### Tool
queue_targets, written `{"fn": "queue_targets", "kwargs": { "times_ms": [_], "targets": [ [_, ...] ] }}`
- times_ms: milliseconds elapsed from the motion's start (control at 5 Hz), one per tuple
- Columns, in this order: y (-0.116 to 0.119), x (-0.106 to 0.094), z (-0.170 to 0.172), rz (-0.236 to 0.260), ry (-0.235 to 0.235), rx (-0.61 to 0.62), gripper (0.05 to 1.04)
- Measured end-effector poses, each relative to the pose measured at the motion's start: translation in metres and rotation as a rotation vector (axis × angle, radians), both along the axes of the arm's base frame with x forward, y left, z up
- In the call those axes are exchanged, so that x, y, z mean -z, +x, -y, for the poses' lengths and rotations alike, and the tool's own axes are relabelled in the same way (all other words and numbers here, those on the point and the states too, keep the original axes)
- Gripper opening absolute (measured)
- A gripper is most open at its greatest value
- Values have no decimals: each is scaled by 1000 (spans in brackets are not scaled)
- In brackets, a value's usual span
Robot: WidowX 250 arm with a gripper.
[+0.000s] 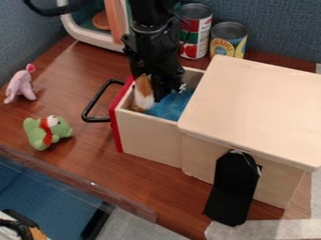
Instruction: Put the white and brown doll in the drawer
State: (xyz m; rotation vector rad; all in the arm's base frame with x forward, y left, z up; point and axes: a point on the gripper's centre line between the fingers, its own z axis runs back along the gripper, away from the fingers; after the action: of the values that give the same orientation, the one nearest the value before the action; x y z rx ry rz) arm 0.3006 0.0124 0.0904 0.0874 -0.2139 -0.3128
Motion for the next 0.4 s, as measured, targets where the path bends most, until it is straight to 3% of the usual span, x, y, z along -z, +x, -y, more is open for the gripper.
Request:
{"fn": "queue_targets", "kwargs": {
  "times_ms": [200,400],
  "targets": [
    [5,-6,8,14,-2,20,544],
    [3,-7,6,-7,-5,-1,852]
  ]
}}
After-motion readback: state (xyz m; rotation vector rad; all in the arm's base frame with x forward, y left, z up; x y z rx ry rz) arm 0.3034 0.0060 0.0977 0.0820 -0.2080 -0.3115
